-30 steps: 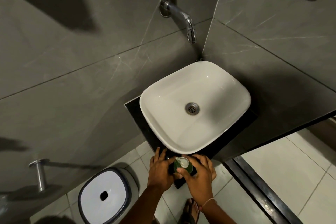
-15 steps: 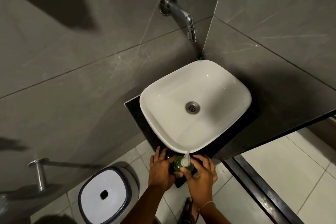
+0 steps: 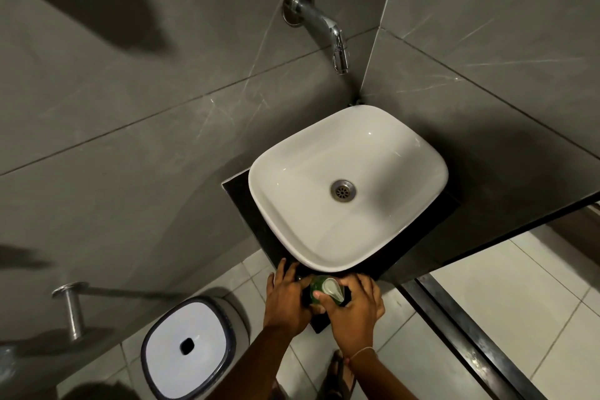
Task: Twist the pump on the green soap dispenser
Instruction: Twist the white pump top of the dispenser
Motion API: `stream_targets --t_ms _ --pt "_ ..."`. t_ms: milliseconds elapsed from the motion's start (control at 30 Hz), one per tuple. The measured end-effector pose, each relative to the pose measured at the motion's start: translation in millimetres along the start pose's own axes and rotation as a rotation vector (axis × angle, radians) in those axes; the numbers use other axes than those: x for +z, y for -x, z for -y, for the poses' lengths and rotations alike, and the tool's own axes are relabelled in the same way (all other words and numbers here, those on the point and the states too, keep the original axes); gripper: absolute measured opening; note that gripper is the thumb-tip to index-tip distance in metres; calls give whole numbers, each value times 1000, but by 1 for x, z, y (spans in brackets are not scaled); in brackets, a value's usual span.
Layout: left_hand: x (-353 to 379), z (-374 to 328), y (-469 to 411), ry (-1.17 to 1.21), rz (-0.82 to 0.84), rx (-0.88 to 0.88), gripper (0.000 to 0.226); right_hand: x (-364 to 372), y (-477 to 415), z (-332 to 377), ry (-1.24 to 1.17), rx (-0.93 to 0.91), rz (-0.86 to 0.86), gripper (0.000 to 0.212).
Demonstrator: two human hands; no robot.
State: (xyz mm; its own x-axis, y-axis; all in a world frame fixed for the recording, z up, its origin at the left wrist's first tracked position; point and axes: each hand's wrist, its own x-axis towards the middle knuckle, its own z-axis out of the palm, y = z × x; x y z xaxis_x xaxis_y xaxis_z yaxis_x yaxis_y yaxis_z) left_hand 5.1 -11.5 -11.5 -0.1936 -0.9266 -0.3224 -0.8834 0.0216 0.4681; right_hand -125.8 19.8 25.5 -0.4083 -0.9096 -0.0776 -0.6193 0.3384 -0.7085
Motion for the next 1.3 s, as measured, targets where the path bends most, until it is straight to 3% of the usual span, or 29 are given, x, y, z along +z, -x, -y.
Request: stream_targets --t_ms 233,367,1300 --pt "1 1 0 3 0 1 70 -9 -2 -7 -19 -102 65 38" --pt "2 0 -1 -3 -2 -3 71 -10 -6 -2 -21 -99 7 36" --pt "-1 -5 2 -55 -15 -19 67 -2 -2 0 -37 41 -10 36"
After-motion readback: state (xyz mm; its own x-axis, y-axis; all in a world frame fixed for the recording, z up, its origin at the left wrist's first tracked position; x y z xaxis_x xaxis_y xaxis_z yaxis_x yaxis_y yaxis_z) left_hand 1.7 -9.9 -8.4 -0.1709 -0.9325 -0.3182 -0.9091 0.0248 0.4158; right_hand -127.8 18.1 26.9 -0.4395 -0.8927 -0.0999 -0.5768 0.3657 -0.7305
